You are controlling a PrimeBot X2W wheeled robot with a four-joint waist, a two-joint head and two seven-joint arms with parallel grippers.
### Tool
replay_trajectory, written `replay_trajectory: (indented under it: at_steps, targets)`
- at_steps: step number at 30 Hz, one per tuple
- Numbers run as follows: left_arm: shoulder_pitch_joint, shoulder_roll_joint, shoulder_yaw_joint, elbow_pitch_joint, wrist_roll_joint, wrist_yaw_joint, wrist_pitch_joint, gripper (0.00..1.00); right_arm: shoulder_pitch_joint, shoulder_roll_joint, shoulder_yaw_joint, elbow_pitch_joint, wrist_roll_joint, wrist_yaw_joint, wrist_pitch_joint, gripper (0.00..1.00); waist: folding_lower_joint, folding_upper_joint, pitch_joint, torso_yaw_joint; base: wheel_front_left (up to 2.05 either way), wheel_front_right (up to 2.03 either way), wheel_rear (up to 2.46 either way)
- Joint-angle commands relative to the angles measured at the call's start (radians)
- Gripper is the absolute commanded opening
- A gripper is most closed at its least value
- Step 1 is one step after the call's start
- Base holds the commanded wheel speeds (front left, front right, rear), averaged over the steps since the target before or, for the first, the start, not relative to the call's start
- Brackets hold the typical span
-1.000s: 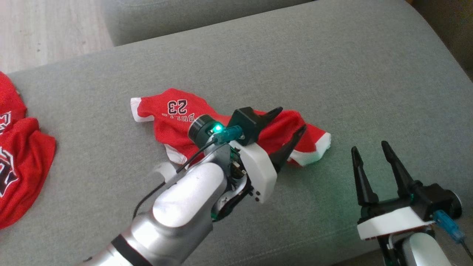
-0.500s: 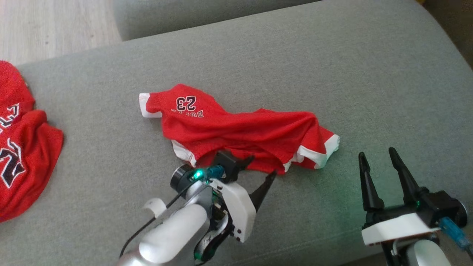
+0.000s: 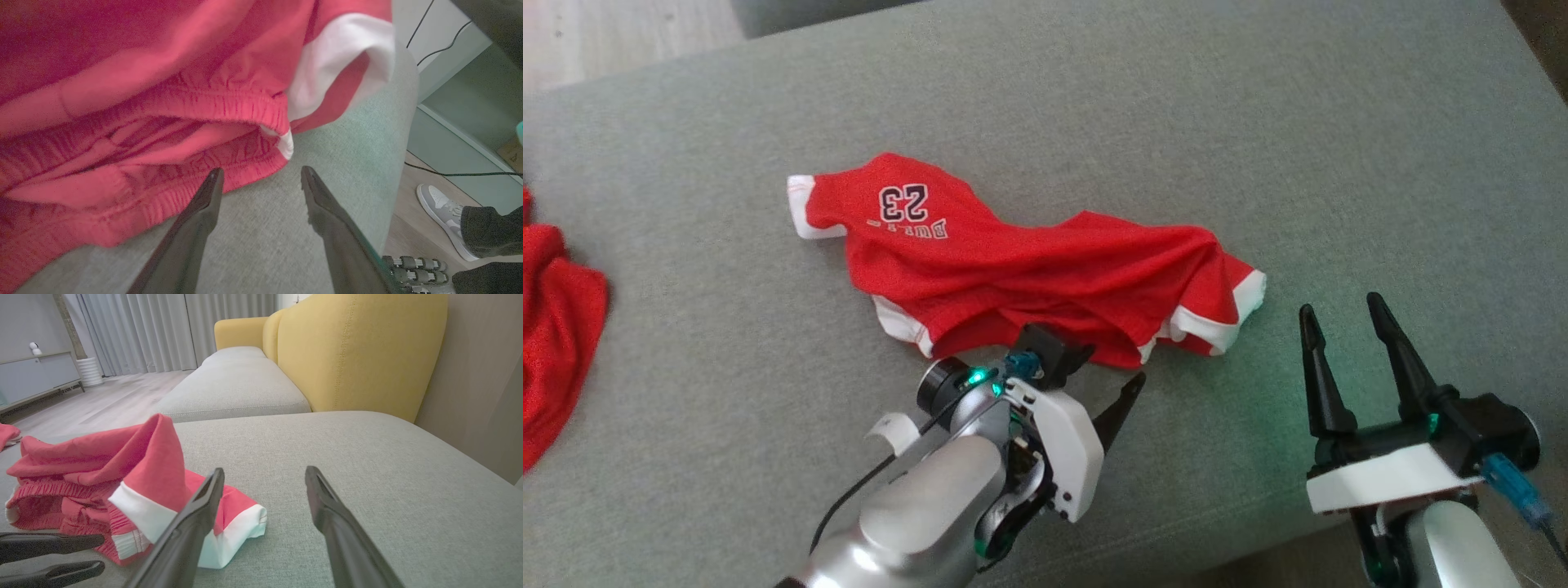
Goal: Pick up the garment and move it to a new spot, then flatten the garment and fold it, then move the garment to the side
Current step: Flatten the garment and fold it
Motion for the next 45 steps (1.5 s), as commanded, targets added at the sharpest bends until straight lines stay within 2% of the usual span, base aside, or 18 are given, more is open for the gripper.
replay_trajectory:
  at_steps: [1,7,9,10,12,14,15,20,22,25,26,29,31,34,36,40,42,45]
  targets:
    - [-0.053,-0.009,0.017,-0.018,-0.014,-0.006,-0.017,1.0,-0.029,-0.002,0.018,-0.033,0.001,-0.001,-0.006,1.0,-0.0001,0.0,0.019,-0.017,0.0,0.0,0.0]
    - [-0.086,-0.014,-0.006,-0.003,-0.05,-0.001,-0.037,1.0,-0.042,0.006,0.021,-0.032,0.001,-0.001,-0.006,1.0,-0.0001,0.0,0.043,-0.042,0.0,0.0,0.0]
    - [-0.1,-0.015,-0.022,0.0,-0.061,0.009,-0.04,0.92,-0.047,0.009,0.021,-0.032,0.002,-0.001,-0.006,1.0,-0.0001,0.0,0.049,-0.049,0.0,0.0,0.0]
    - [-0.107,-0.015,-0.03,0.001,-0.067,0.013,-0.041,0.78,-0.049,0.01,0.022,-0.032,0.002,-0.001,-0.006,1.0,-0.0001,0.0,0.053,-0.052,0.0,0.0,0.0]
    - [-0.121,-0.015,-0.045,-0.002,-0.085,0.017,-0.045,0.59,-0.054,0.012,0.022,-0.032,0.002,-0.001,-0.006,1.0,-0.0001,0.0,0.058,-0.056,0.0,0.0,0.0]
    - [-0.135,-0.015,-0.058,-0.007,-0.105,0.022,-0.049,0.3,-0.056,0.014,0.022,-0.03,0.002,-0.001,-0.006,1.0,-0.0001,0.0,0.063,-0.058,0.0,0.0,0.0]
    - [-0.142,-0.015,-0.063,-0.007,-0.115,0.026,-0.053,0.01,-0.057,0.015,0.021,-0.03,0.002,-0.001,-0.006,1.0,-0.0001,0.0,0.064,-0.059,0.0,0.0,0.0]
    - [-0.198,-0.01,-0.06,-0.012,-0.161,0.022,-0.039,0.0,-0.052,0.021,0.007,-0.026,0.003,-0.001,-0.006,1.0,-0.0001,0.0,0.047,-0.057,0.0,0.0,0.0]
    - [-0.233,0.03,-0.046,-0.05,-0.173,0.007,0.001,0.0,-0.045,0.023,0.0,-0.025,0.005,-0.001,-0.006,1.0,-0.0001,0.0,0.032,-0.056,0.0,0.0,0.0]
    - [-0.292,0.146,-0.023,-0.17,-0.207,-0.035,0.115,0.0,-0.035,0.026,0.002,-0.02,0.008,-0.001,-0.006,1.0,-0.0001,0.0,0.012,-0.057,0.0,0.0,0.0]
    - [-0.292,0.146,-0.023,-0.17,-0.207,-0.035,0.115,0.0,-0.035,0.026,0.002,-0.02,0.008,-0.001,-0.006,1.0,-0.0001,0.0,0.012,-0.057,0.0,0.0,0.0]
    - [-0.347,0.298,0.01,-0.344,-0.279,-0.081,0.281,0.0,-0.026,0.03,0.012,-0.013,0.012,-0.001,-0.006,1.0,-0.0001,0.0,-0.006,-0.063,0.0,0.0,0.0]
    - [-0.375,0.394,0.048,-0.464,-0.358,-0.096,0.393,0.0,-0.02,0.031,0.015,-0.011,0.017,-0.001,-0.006,1.0,-0.0001,0.0,-0.016,-0.068,0.0,0.0,0.0]
    - [-0.415,0.517,0.109,-0.603,-0.461,-0.084,0.529,0.0,-0.016,0.033,0.018,-0.012,0.027,-0.001,-0.006,1.0,-0.0001,0.0,-0.025,-0.083,0.0,0.0,0.0]
    - [-0.464,0.604,0.158,-0.679,-0.519,-0.057,0.623,0.0,-0.021,0.034,0.026,-0.012,0.032,-0.001,-0.006,1.0,-0.0001,0.0,-0.027,-0.094,0.0,0.0,0.0]
    - [-0.554,0.645,0.201,-0.681,-0.524,-0.029,0.688,0.0,-0.038,0.035,0.043,-0.021,0.026,-0.001,-0.006,1.0,-0.0001,0.0,-0.02,-0.11,0.0,0.0,0.0]
    - [-0.637,0.638,0.219,-0.628,-0.474,-0.012,0.693,0.0,-0.061,0.035,0.057,-0.036,0.028,-0.001,-0.006,1.0,-0.0001,0.0,-0.01,-0.129,0.0,0.0,0.0]
    - [-0.723,0.615,0.213,-0.546,-0.383,-0.014,0.665,0.0,-0.087,0.035,0.073,-0.053,0.034,-0.001,-0.006,1.0,-0.0001,0.0,0.001,-0.153,0.0,0.0,0.0]
